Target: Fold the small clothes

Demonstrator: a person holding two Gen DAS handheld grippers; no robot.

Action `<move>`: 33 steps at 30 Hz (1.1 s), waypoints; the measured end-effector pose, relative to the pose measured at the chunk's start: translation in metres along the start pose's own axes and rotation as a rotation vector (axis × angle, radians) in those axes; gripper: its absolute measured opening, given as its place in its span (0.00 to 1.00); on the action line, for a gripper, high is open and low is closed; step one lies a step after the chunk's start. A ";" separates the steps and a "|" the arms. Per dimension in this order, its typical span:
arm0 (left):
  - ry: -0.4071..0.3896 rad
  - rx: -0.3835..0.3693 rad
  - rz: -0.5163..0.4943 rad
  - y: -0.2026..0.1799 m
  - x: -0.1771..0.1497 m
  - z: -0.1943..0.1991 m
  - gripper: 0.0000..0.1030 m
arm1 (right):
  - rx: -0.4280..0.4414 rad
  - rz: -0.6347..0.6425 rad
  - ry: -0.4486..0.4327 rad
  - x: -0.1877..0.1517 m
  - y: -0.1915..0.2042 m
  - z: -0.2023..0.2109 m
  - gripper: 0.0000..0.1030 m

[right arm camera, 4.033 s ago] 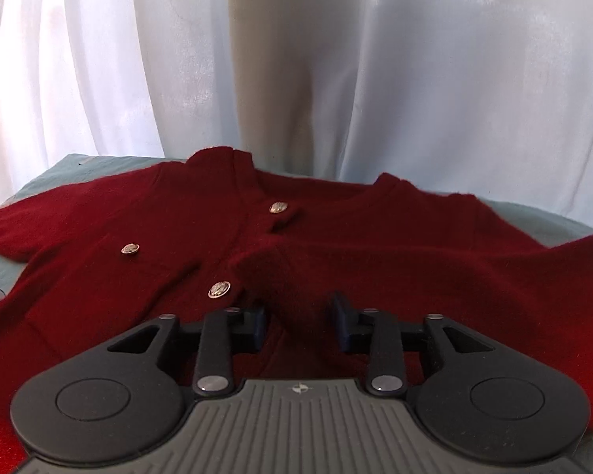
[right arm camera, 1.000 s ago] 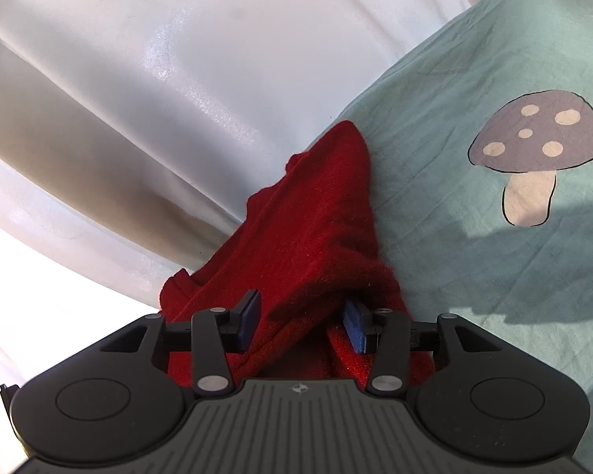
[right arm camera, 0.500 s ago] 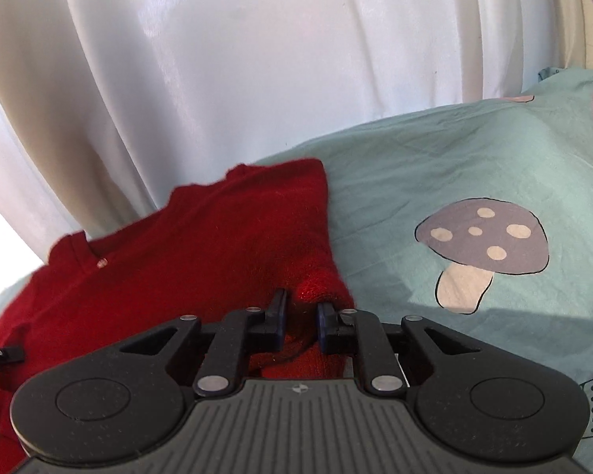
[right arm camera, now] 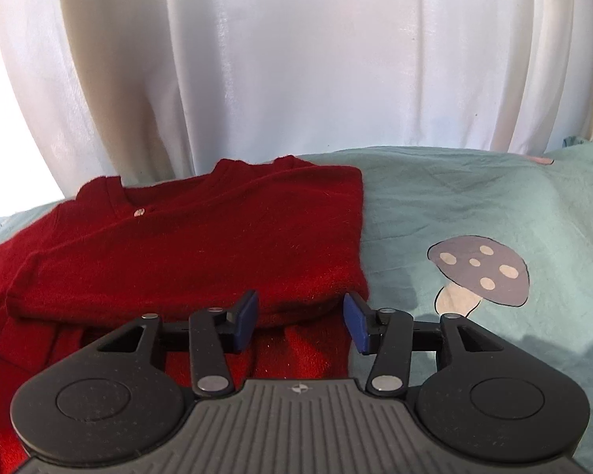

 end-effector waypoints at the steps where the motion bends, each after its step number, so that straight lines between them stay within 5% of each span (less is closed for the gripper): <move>1: -0.024 0.028 0.051 0.017 0.007 0.004 0.72 | -0.014 0.022 -0.003 0.001 0.004 0.001 0.46; 8: -0.112 0.146 0.211 0.095 0.039 0.016 0.73 | 0.050 0.108 -0.055 0.012 0.042 0.011 0.46; 15: -0.135 0.089 0.350 0.138 0.058 -0.005 0.63 | 0.130 0.113 0.089 -0.004 0.067 -0.019 0.45; 22: -0.238 0.026 0.492 0.164 0.064 -0.016 0.60 | 0.166 0.137 0.083 -0.003 0.080 -0.016 0.46; 25: -0.262 0.023 0.538 0.172 0.070 -0.022 0.43 | 0.161 0.134 0.092 -0.002 0.082 -0.019 0.46; 27: -0.252 0.032 0.554 0.176 0.071 -0.026 0.20 | 0.163 0.131 0.090 -0.002 0.084 -0.020 0.47; 33: -0.282 0.053 0.470 0.163 0.077 -0.017 0.16 | 0.169 0.131 0.078 0.000 0.085 -0.020 0.48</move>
Point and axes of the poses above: each gripper's, at about its wrist camera, not at the fingertips, and z roughly against the way its jaws point, y to its left, x to its top, the point moved 4 cm from there along -z, roughly the way its jaws point, and after that the axes turned 5 degrees about -z, right-handed, at the moved point
